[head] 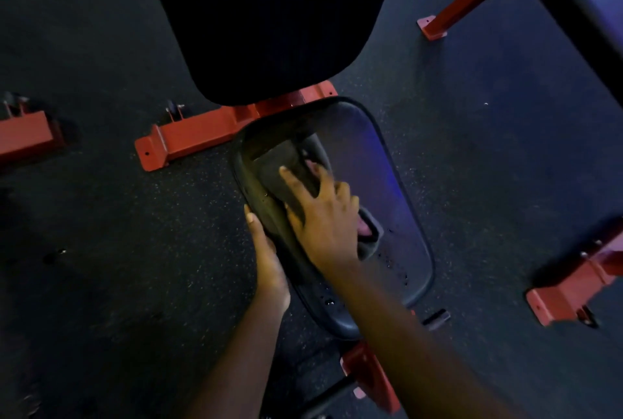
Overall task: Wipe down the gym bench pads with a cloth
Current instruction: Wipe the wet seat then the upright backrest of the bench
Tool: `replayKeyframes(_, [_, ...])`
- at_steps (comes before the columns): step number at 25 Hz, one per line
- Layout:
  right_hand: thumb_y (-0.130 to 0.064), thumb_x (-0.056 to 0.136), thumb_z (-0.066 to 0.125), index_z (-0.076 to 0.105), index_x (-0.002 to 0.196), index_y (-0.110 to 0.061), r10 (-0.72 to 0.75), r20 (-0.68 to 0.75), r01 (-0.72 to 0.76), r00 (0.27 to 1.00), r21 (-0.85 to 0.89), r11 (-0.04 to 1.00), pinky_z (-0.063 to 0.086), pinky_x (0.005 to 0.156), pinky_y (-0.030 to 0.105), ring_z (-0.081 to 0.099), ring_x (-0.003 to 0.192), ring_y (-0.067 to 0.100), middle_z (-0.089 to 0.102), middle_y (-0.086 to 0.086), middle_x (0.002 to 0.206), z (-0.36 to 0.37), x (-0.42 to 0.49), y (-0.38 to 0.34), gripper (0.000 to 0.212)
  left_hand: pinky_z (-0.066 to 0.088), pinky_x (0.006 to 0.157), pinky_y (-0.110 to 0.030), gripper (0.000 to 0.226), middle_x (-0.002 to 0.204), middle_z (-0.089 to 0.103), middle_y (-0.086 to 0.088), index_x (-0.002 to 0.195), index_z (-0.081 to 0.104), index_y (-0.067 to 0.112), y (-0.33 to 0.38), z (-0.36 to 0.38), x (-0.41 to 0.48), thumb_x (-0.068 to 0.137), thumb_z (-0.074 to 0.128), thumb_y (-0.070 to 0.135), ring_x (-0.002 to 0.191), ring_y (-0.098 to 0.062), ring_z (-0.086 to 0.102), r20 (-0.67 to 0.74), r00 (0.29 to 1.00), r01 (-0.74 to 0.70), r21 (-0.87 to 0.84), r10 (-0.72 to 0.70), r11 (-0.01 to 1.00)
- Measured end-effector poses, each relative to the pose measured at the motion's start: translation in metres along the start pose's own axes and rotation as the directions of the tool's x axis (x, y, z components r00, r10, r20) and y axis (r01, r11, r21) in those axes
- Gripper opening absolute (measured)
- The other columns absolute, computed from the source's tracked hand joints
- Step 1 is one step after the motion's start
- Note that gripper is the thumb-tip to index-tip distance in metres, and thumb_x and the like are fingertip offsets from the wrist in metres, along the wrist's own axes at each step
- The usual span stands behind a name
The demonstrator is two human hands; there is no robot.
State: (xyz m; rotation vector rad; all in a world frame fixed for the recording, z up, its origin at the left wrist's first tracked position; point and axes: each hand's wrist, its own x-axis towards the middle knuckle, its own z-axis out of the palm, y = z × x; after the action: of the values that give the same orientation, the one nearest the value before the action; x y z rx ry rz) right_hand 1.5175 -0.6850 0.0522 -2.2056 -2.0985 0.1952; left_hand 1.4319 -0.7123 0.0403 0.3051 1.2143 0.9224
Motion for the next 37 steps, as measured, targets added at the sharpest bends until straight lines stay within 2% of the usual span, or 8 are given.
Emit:
replayKeyframes(6, [-0.046,0.078,0.062,0.04,0.134,-0.041,-0.15,0.032,0.152,0.988,-0.086,0.985,0.048,0.066,0.038,0.056,0.092,0.029,0.051,0.008,0.131,0.007,-0.05,-0.02,0.061,0.042,0.101,-0.048,0.076,0.123,0.063,-0.003,0.124,0.056,0.031,0.002,-0.012,-0.016,0.075,0.024,0.08,0.116,-0.023,0.057,0.0,0.997,0.081,-0.072,-0.081,0.994])
replayKeyframes(11, [-0.042,0.084,0.052,0.033,0.138,-0.041,0.067,-0.005,-0.067,0.998,-0.003,0.998,0.045,0.079,0.044,0.05,0.107,0.033,0.042,0.012,0.138,-0.004,-0.041,0.02,0.058,0.023,0.113,-0.038,0.065,0.153,0.023,0.001,0.145,0.024,0.031,0.001,-0.013,-0.026,0.088,0.037,0.06,0.14,-0.016,0.024,-0.077,0.971,-0.178,0.394,0.226,0.901])
replayKeyframes(14, [-0.039,0.088,0.055,0.03,0.14,-0.042,0.3,-0.049,-0.3,0.953,-0.001,0.954,0.04,0.087,0.046,0.042,0.117,0.035,0.035,0.014,0.142,-0.013,-0.024,0.059,0.058,0.013,0.116,-0.035,0.067,0.154,0.019,0.002,0.146,0.02,0.028,-0.002,-0.012,-0.013,0.087,0.033,0.058,0.142,-0.013,0.015,0.216,0.843,-0.472,0.734,0.492,0.488])
replayKeyframes(17, [-0.04,0.091,0.049,0.028,0.141,-0.042,0.429,-0.089,-0.43,0.899,0.002,0.903,0.038,0.09,0.047,0.039,0.119,0.035,0.033,0.014,0.143,-0.019,-0.007,0.1,0.054,-0.004,0.116,-0.045,0.072,0.157,0.015,0.0,0.147,0.019,0.026,-0.01,-0.004,0.012,0.087,0.014,0.066,0.146,-0.019,0.003,0.487,0.764,-0.501,0.861,0.423,-0.086])
replayKeyframes(20, [-0.045,0.094,0.042,0.024,0.144,-0.041,0.537,-0.044,-0.535,0.842,0.059,0.843,0.037,0.094,0.049,0.038,0.122,0.037,0.032,0.016,0.143,-0.022,0.004,0.127,0.053,-0.007,0.113,-0.049,0.073,0.157,0.016,-0.004,0.146,0.022,0.025,-0.019,-0.004,0.027,0.087,0.006,0.066,0.145,-0.025,0.003,0.539,0.735,-0.436,0.841,0.411,-0.322])
replayKeyframes(26, [-0.043,0.091,0.05,0.029,0.141,-0.041,0.395,-0.11,-0.396,0.912,0.016,0.918,0.039,0.081,0.044,0.046,0.109,0.033,0.039,0.014,0.14,-0.007,-0.048,0.077,0.054,-0.01,0.113,-0.048,0.075,0.157,0.014,-0.003,0.147,0.021,0.026,-0.018,-0.006,0.027,0.087,-0.003,0.064,0.145,-0.021,-0.002,0.545,0.743,-0.462,0.837,0.387,-0.292])
replayKeyframes(33, [-0.037,0.068,0.076,0.039,0.135,-0.042,0.416,-0.033,-0.411,0.909,0.112,0.905,0.046,0.067,0.041,0.053,0.1,0.028,0.048,0.009,0.133,0.013,-0.155,-0.009,0.077,-0.021,0.111,-0.033,0.072,0.158,0.006,0.006,0.145,0.021,0.034,-0.005,-0.003,0.018,0.082,-0.005,0.059,0.14,-0.001,-0.013,0.481,0.82,-0.508,0.861,0.31,0.009])
replayKeyframes(37, [-0.037,0.07,0.075,0.038,0.134,-0.044,0.4,-0.054,-0.39,0.915,0.136,0.911,0.044,0.067,0.039,0.05,0.1,0.027,0.05,0.008,0.131,0.013,-0.166,0.015,0.074,-0.014,0.114,-0.035,0.074,0.157,0.013,0.001,0.145,0.025,0.026,-0.006,0.005,0.003,0.085,-0.001,0.06,0.145,-0.013,-0.005,0.524,0.775,-0.542,0.839,0.352,-0.055])
